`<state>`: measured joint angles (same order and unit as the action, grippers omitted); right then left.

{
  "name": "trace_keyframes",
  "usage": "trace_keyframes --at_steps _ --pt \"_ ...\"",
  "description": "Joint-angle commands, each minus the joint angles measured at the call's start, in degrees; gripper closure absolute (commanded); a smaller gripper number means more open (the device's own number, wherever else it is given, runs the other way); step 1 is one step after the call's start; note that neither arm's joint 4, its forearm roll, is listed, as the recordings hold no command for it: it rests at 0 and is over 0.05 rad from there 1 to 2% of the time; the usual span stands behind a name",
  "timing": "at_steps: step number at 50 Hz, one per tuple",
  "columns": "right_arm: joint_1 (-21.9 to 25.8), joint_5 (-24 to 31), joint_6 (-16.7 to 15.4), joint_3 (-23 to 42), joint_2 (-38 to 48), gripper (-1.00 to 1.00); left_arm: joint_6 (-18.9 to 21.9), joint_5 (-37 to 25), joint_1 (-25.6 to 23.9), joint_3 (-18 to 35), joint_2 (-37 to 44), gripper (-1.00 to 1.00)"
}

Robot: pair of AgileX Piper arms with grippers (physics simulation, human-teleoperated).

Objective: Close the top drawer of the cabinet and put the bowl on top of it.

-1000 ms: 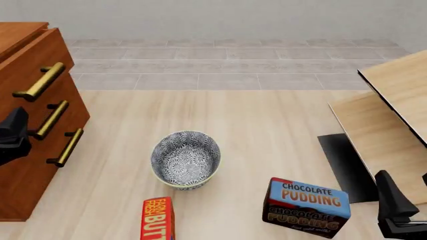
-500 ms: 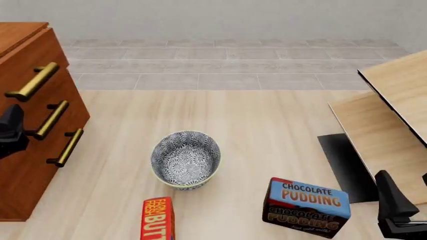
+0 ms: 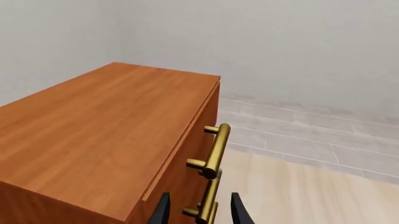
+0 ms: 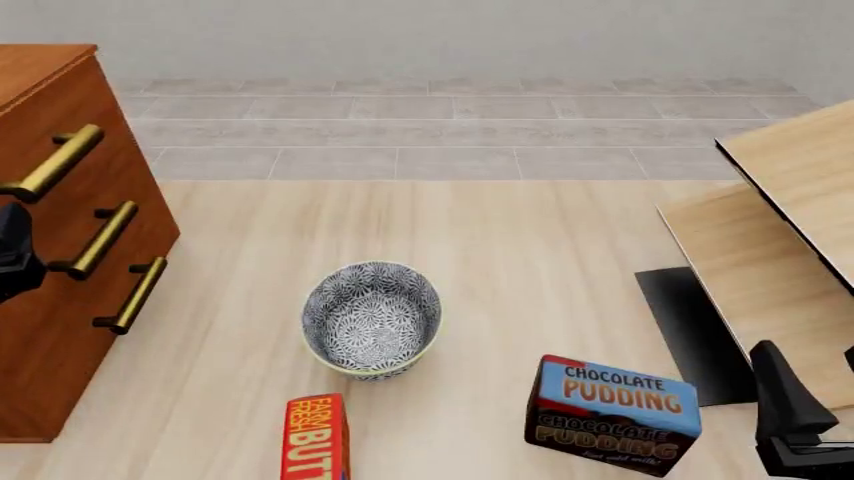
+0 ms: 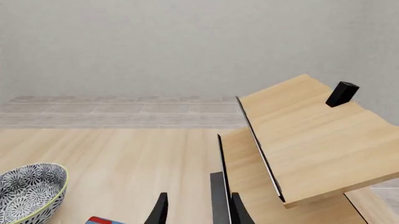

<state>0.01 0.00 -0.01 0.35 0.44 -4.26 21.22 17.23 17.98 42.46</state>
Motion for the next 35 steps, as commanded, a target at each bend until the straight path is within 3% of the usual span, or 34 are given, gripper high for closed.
trace_keyframes --at_steps 1,22,35 --pt "0.0 0.0 0.0 -0.1 -0.1 -1.0 0.7 1.3 1.7 0.7 2.9 -1.0" --pt "0.0 0.0 0.0 -0.1 -0.1 -1.0 0.5 1.3 4.5 2.1 5.6 -1.0" --pt "0.0 0.0 0.0 -0.1 -0.1 -1.0 0.2 -2.9 0.2 2.2 1.3 -1.0"
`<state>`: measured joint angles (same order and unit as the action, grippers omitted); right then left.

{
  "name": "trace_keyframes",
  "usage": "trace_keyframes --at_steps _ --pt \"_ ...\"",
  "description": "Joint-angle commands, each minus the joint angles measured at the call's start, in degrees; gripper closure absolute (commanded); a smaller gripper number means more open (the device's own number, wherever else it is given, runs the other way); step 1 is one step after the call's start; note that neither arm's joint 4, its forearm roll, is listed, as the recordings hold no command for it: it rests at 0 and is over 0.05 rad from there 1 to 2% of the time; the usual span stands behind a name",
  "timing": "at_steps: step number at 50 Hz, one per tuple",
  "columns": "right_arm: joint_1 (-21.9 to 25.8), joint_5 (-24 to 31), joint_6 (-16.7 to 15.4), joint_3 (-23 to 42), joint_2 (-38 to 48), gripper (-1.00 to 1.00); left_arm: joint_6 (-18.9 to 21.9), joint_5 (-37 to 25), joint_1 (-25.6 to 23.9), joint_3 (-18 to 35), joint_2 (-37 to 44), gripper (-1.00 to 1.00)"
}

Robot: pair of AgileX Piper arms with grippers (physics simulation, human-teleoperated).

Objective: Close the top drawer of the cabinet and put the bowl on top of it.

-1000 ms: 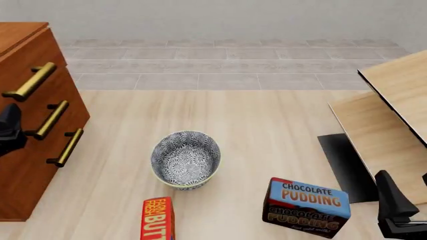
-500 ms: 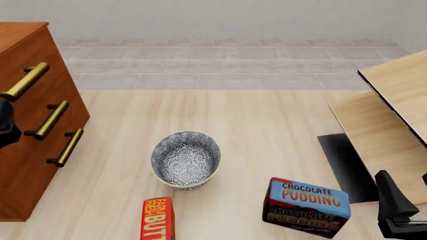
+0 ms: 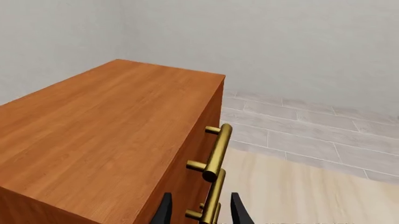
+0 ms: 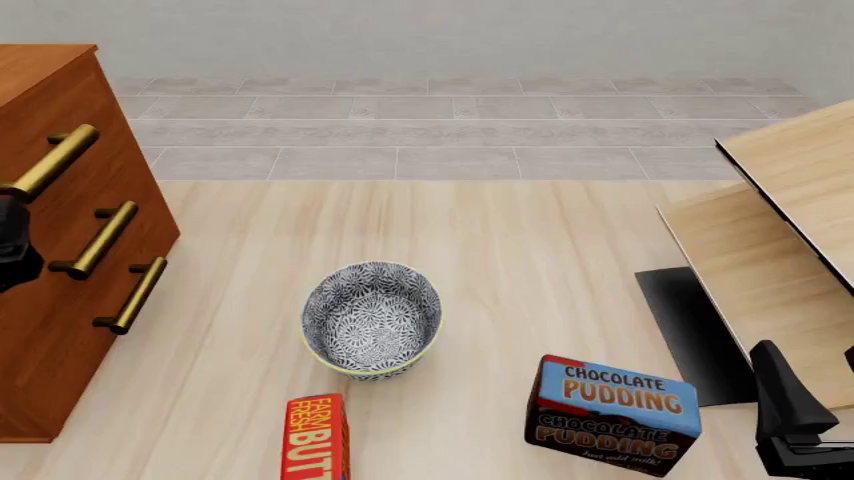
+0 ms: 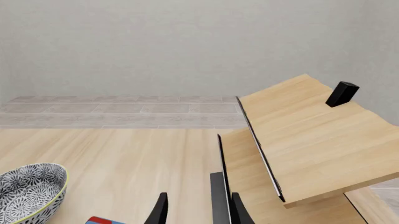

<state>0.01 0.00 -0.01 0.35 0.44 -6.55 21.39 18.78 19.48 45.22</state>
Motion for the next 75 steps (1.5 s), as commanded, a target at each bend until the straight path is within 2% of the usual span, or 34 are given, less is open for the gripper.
trace_keyframes --at_steps 1,18,19,21,22,24,27,33,39,42,47,52,57,58,60,63,75 --pt "0.0 0.0 0.0 -0.1 -0.1 -1.0 2.8 -3.8 -2.2 0.7 -2.5 -1.0" --pt "0.0 0.0 0.0 -0.1 -0.1 -1.0 2.7 -7.5 -10.4 1.1 -5.2 -1.0" --pt "0.0 0.0 0.0 -0.1 -0.1 -1.0 1.9 -7.8 -12.4 1.3 -4.6 -1.0" --pt "0.0 0.0 0.0 -0.1 -0.1 -1.0 -0.9 -9.3 -13.2 2.0 -3.2 -1.0" --pt "0.0 0.0 0.0 -0.1 -0.1 -1.0 0.1 -9.4 -13.7 2.1 -4.1 -1.0" --pt "0.0 0.0 0.0 -0.1 -0.1 -1.0 -1.6 -10.4 -15.5 2.8 -3.3 -1.0" --pt "0.0 0.0 0.0 -0.1 -0.1 -1.0 -0.3 -11.5 -16.8 3.3 -4.5 -1.0" --pt "0.0 0.0 0.0 -0.1 -0.1 -1.0 -3.9 -14.3 -21.0 6.3 -2.1 -1.0" --pt "0.0 0.0 0.0 -0.1 -0.1 -1.0 -5.5 -18.2 -24.4 9.4 -1.1 -1.0" --pt "0.0 0.0 0.0 -0.1 -0.1 -1.0 -4.5 -19.8 -26.1 10.8 -0.5 -1.0" --pt "0.0 0.0 0.0 -0.1 -0.1 -1.0 -8.6 -24.2 -29.1 13.8 2.0 -1.0" --pt "0.0 0.0 0.0 -0.1 -0.1 -1.0 -6.0 -26.3 -29.8 15.1 1.7 -1.0" --pt "0.0 0.0 0.0 -0.1 -0.1 -1.0 -5.7 -28.6 -30.1 16.9 2.5 -1.0" --pt "0.0 0.0 0.0 -0.1 -0.1 -1.0 -7.4 -30.0 -31.4 18.0 4.9 -1.0" --pt "0.0 0.0 0.0 -0.1 -0.1 -1.0 -7.5 -30.6 -31.5 18.3 5.7 -1.0" --pt "0.0 0.0 0.0 -0.1 -0.1 -1.0 -4.6 -31.9 -31.8 19.4 7.4 -1.0" --pt "0.0 0.0 0.0 -0.1 -0.1 -1.0 -4.2 -36.5 -34.0 23.6 12.2 -1.0"
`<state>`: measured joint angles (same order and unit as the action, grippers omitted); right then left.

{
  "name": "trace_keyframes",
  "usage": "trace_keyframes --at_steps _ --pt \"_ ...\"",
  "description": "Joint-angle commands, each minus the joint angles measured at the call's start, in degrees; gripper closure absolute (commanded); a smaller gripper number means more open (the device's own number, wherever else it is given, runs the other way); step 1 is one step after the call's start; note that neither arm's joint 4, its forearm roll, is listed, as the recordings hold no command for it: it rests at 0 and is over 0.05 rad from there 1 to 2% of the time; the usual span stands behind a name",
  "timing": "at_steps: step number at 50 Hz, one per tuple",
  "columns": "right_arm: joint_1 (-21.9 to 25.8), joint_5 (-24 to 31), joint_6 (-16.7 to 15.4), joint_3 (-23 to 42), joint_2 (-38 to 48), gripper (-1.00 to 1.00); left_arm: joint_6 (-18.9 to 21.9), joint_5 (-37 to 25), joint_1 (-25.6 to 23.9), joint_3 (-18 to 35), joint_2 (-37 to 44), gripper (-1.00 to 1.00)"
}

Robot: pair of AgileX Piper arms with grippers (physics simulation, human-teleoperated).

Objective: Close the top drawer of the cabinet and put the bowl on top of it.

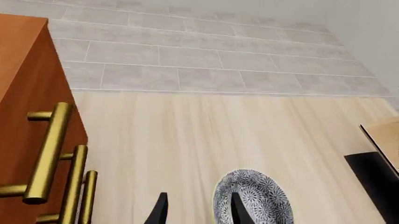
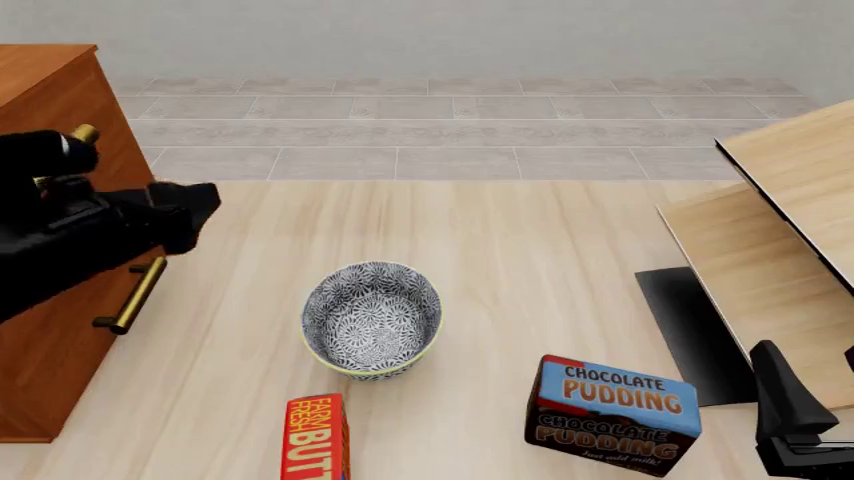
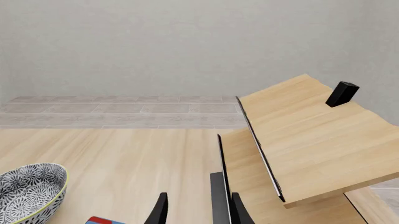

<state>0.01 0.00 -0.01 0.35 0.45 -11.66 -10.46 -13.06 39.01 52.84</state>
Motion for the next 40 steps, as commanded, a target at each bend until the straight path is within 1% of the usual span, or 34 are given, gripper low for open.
trace_keyframes --at_steps 1,2,3,6,7,9,10,12,13,16,18,19,21,22,23,28,32,33,34,36,40 --pt "0.0 0.0 0.0 -0.1 -0.1 -1.0 0.0 -5.3 -2.7 4.8 5.8 -1.0" --pt "0.0 0.0 0.0 -0.1 -0.1 -1.0 -0.5 -5.8 -3.1 5.2 6.5 -1.0" --pt "0.0 0.0 0.0 -0.1 -0.1 -1.0 0.4 -6.6 -3.5 5.9 7.6 -1.0" --pt "0.0 0.0 0.0 -0.1 -0.1 -1.0 0.2 -7.5 -4.0 6.7 8.3 -1.0" --pt "0.0 0.0 0.0 -0.1 -0.1 -1.0 0.8 -7.7 -5.4 7.4 9.1 -1.0" --pt "0.0 0.0 0.0 -0.1 -0.1 -1.0 0.7 -9.4 -4.7 8.6 8.3 -1.0" --pt "0.0 0.0 0.0 -0.1 -0.1 -1.0 -0.8 -10.4 -6.2 9.4 9.2 -1.0" --pt "0.0 0.0 0.0 -0.1 -0.1 -1.0 -1.2 -11.1 -6.7 9.6 9.7 -1.0" --pt "0.0 0.0 0.0 -0.1 -0.1 -1.0 -0.4 -12.0 -6.7 10.1 9.4 -1.0" --pt "0.0 0.0 0.0 -0.1 -0.1 -1.0 -0.6 -13.0 -7.3 10.6 10.1 -1.0" --pt "0.0 0.0 0.0 -0.1 -0.1 -1.0 0.0 -13.0 -7.0 10.9 10.2 -1.0" --pt "0.0 0.0 0.0 -0.1 -0.1 -1.0 -0.1 -13.3 -6.9 11.3 10.3 -1.0" --pt "0.0 0.0 0.0 -0.1 -0.1 -1.0 -2.0 -13.6 -7.6 11.3 11.5 -1.0" --pt "0.0 0.0 0.0 -0.1 -0.1 -1.0 -2.0 -13.6 -7.6 11.3 11.5 -1.0" --pt "0.0 0.0 0.0 -0.1 -0.1 -1.0 -3.6 -13.5 -8.1 11.0 12.8 -1.0" --pt "0.0 0.0 0.0 -0.1 -0.1 -1.0 -3.3 -12.8 -7.9 11.4 13.7 -1.0" --pt "0.0 0.0 0.0 -0.1 -0.1 -1.0 -4.4 -12.4 -8.1 11.6 14.7 -1.0" --pt "0.0 0.0 0.0 -0.1 -0.1 -1.0 -4.1 -12.1 -7.9 11.4 15.1 -1.0" --pt "0.0 0.0 0.0 -0.1 -0.1 -1.0 -2.7 -11.9 -6.3 11.5 14.9 -1.0" --pt "0.0 0.0 0.0 -0.1 -0.1 -1.0 -4.4 -11.2 -7.0 11.3 16.0 -1.0" --pt "0.0 0.0 0.0 -0.1 -0.1 -1.0 -4.6 -10.0 -7.0 10.6 17.2 -1.0"
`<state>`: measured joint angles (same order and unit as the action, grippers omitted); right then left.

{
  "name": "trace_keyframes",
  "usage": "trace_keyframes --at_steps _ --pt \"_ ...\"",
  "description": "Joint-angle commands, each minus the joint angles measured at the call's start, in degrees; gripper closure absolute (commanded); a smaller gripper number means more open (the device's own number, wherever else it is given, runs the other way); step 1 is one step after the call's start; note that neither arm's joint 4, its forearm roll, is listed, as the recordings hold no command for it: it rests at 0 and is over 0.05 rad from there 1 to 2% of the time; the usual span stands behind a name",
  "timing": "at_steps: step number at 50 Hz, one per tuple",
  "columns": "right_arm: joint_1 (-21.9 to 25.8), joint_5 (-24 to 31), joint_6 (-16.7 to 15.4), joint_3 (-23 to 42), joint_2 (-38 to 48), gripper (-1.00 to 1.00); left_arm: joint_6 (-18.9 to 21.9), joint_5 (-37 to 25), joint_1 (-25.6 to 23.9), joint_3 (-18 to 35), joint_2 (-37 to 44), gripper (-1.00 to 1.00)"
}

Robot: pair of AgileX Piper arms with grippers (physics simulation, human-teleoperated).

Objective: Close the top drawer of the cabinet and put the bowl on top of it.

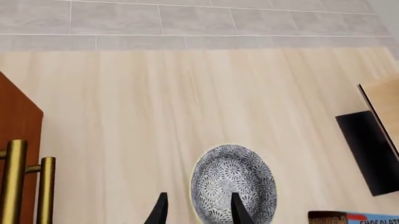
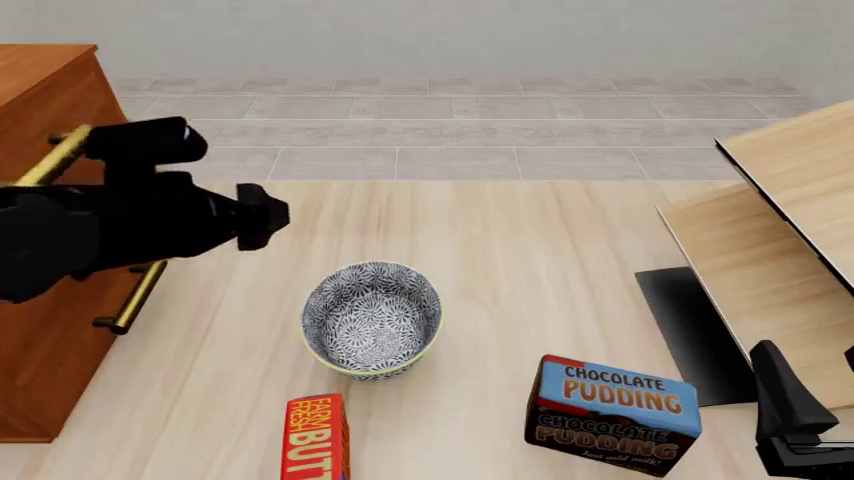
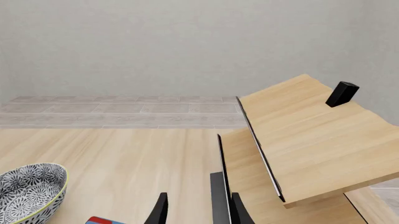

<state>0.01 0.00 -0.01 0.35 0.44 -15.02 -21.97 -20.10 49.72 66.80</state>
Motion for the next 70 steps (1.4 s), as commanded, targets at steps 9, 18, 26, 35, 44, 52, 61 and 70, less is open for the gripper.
trace_keyframes --at_steps 9,18,26,35,44,52,61,70 --pt "0.0 0.0 0.0 -0.1 -0.1 -1.0 -1.4 3.4 1.2 -0.6 5.2 -1.0" --pt "0.0 0.0 0.0 -0.1 -0.1 -1.0 -2.9 5.9 0.7 -2.5 7.8 -1.0" --pt "0.0 0.0 0.0 -0.1 -0.1 -1.0 -2.5 8.2 1.5 -3.5 9.7 -1.0" --pt "0.0 0.0 0.0 -0.1 -0.1 -1.0 -2.3 10.2 1.5 -4.6 11.8 -1.0" --pt "0.0 0.0 0.0 -0.1 -0.1 -1.0 -2.2 11.6 1.8 -5.8 13.4 -1.0" --pt "0.0 0.0 0.0 -0.1 -0.1 -1.0 -2.8 13.2 1.6 -6.8 15.2 -1.0" --pt "0.0 0.0 0.0 -0.1 -0.1 -1.0 -3.3 15.0 1.0 -7.7 17.4 -1.0" --pt "0.0 0.0 0.0 -0.1 -0.1 -1.0 -3.8 16.9 0.2 -8.7 19.4 -1.0"
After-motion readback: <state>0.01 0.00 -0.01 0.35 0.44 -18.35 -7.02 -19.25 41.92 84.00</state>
